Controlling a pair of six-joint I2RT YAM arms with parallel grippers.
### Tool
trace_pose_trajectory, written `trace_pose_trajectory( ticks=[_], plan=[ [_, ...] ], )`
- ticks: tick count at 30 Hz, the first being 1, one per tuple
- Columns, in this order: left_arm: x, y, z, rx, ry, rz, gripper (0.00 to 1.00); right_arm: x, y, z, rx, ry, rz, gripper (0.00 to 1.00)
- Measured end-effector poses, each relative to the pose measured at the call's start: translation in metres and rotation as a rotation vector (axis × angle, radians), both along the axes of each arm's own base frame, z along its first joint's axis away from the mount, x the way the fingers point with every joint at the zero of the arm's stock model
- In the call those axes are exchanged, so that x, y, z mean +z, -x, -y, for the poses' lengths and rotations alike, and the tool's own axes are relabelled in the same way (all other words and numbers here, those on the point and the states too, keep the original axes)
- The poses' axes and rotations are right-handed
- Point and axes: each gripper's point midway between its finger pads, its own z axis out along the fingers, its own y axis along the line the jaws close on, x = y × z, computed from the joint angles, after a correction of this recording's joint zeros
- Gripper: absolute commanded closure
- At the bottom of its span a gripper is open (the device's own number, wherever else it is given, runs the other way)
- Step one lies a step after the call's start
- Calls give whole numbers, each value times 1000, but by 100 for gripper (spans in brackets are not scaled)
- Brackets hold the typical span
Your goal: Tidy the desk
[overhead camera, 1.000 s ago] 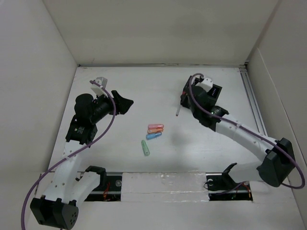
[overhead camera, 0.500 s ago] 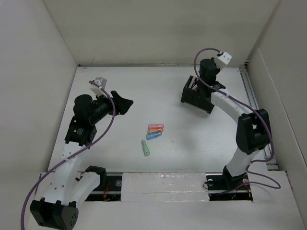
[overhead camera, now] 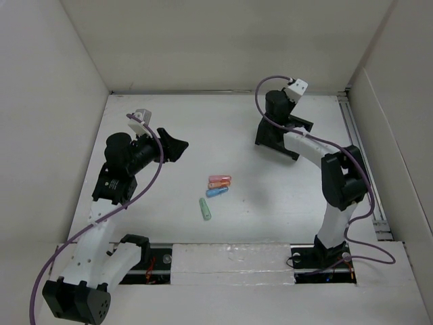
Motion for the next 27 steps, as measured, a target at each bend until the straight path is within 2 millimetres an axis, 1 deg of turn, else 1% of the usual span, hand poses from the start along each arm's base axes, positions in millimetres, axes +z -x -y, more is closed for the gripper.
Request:
trace_pose_trajectory(
  ticks=[3,4,6,9,11,12,13,15,16,17,19,20,21,22,23,24,25,27],
  plan=[
    [0,0,0,1,0,0,37,0,5,-13,12,0,11,64],
    [0,0,0,1,0,0,37,-1,9,-18,18,2,9,55],
    [0,0,0,0,0,0,37,-3,15,-27,33,5,-2,53],
    [0,0,0,0,0,0,37,2,23,-37,52,-5,-8,53],
    [0,0,0,0,0,-1,37,11,31,-45,69,-16,0,56],
    [0,0,0,0,0,-1,37,16,37,-48,80,-26,7,62],
    [0,0,0,-1,0,-1,37,22,45,-52,94,-39,15,79],
    [0,0,0,0,0,0,37,33,65,-70,163,-76,27,99],
    [0,0,0,1,0,-1,37,38,77,-83,213,-103,38,100],
    [0,0,0,3,-1,0,37,41,90,-101,285,-133,43,100],
    [0,0,0,3,-1,-1,37,39,118,-140,442,-179,31,100],
    [0,0,0,3,-1,0,37,33,135,-162,530,-194,9,99],
    [0,-1,0,4,-1,-1,37,22,152,-183,609,-200,-27,94],
    [0,-1,-1,5,-2,0,37,8,169,-203,682,-202,-69,84],
    [0,-1,-1,7,-2,-1,37,-12,189,-222,755,-194,-129,76],
    [0,-1,-1,7,-2,-1,37,-30,207,-234,807,-185,-184,65],
    [0,-1,-1,7,-2,-1,37,-51,226,-244,857,-170,-244,52],
    [0,-1,-1,7,-2,-1,37,-91,268,-257,953,-126,-377,40]
  ],
)
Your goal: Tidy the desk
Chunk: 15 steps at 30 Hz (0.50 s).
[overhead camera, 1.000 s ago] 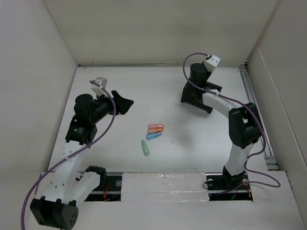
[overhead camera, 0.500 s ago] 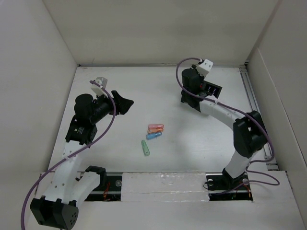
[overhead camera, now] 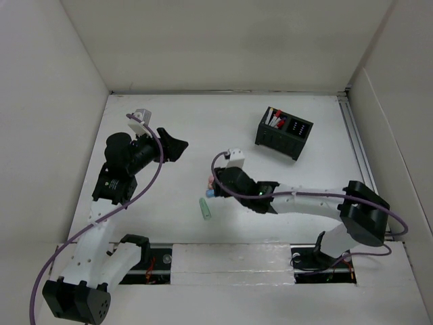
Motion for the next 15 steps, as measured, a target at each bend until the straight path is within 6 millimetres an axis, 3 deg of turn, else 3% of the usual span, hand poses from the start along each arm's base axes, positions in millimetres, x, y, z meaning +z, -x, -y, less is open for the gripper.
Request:
trace_pose_trajectory(
  ticks=[2,4,7,12,13,14,15],
  plan=[
    [0,0,0,0,0,0,37,-26,33,-8,84,55,-67,25],
    [-1,-1,0,0,-1,-3,37,-42,61,-17,151,95,-105,23],
    [-2,-1,0,2,-1,-6,37,-56,85,-30,209,119,-138,23],
    [-2,-2,-1,6,-2,-8,37,-78,89,-48,225,159,-178,30],
    [-2,-2,-1,9,-3,-7,37,-83,90,-50,223,166,-188,37],
    [-2,-3,-2,11,-3,-7,37,-89,89,-52,223,178,-194,37],
    [-2,-3,-2,13,-3,-8,37,-95,89,-53,223,192,-200,48]
  ],
)
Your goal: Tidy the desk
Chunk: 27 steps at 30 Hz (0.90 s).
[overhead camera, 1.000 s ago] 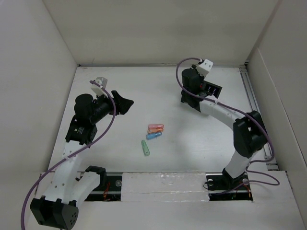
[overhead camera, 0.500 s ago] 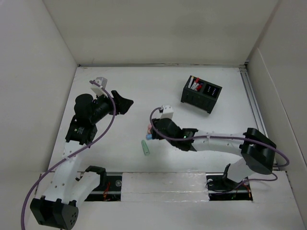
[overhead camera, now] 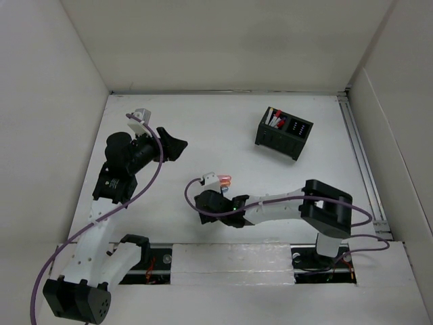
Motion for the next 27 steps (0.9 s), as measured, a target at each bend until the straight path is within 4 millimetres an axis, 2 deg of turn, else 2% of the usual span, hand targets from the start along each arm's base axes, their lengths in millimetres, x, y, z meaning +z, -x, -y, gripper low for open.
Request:
trace_pose_trajectory(
  ticks=[2,3,6,10,12,15,19,21,22,25,27],
  plan=[
    [0,-1,-1,6,-1,1,37,-10,-2,-1,-9,32,-3,64],
    [0,-1,-2,9,-1,1,37,-11,-4,-3,-18,38,0,78],
    [0,-1,-2,12,-2,2,37,-10,-10,-9,-41,42,13,91],
    [0,-1,-2,11,-1,3,37,-8,-11,-6,-39,56,22,92],
    [0,-1,-2,9,-1,2,37,-1,-9,-4,-26,54,29,92],
    [1,-1,-2,9,-1,2,37,31,-10,-3,-13,-1,67,93],
    [1,-1,-2,7,0,2,37,110,-31,6,-70,-164,165,93],
    [1,0,-1,4,1,2,37,154,-64,31,-172,-268,227,92],
    [1,0,-1,4,1,3,37,173,-88,53,-252,-311,265,92],
    [1,0,-1,0,2,4,37,212,-163,142,-551,-388,369,92],
    [2,1,0,-2,3,5,37,219,-200,210,-744,-405,425,92]
  ],
)
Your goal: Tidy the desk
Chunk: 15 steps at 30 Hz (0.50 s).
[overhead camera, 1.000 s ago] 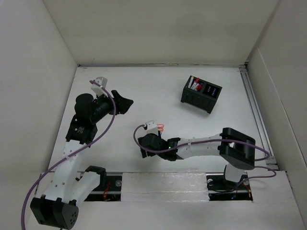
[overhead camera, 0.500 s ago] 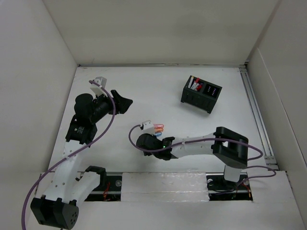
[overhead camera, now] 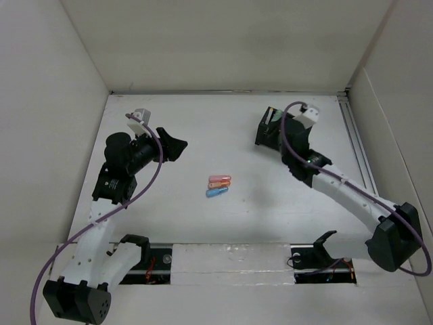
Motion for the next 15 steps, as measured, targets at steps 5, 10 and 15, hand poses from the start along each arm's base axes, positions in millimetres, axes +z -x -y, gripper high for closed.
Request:
trace_pose_trajectory(
  ticks=[5,10,15],
  plan=[
    [2,2,1,-9,3,6,37,-23,-39,97,-241,-30,-47,91],
    [3,3,1,-13,4,8,37,-55,-60,139,-317,-47,-129,85],
    [3,3,2,-14,4,9,37,-66,-69,162,-360,-67,-157,57]
  ],
)
